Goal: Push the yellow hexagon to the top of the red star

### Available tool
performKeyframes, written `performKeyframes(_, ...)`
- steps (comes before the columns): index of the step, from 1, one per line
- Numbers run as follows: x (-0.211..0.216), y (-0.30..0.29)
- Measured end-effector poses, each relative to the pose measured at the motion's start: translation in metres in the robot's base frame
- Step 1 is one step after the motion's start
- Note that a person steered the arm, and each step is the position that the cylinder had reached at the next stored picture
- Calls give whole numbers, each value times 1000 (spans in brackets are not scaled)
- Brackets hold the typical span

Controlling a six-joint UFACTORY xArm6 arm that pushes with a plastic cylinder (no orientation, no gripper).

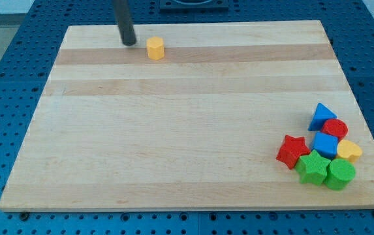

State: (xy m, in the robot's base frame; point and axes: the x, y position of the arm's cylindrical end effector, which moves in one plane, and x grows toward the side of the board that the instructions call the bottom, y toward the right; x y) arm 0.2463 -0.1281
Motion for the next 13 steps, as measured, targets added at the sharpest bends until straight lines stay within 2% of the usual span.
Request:
performKeyframes(3, 94, 82)
performKeyframes(5, 76, 132)
performKeyframes(8, 90, 242)
performKeyframes(9, 106, 250)
performKeyframes(11, 117, 184)
performKeyframes(12, 153, 195)
performKeyframes(13, 162, 227)
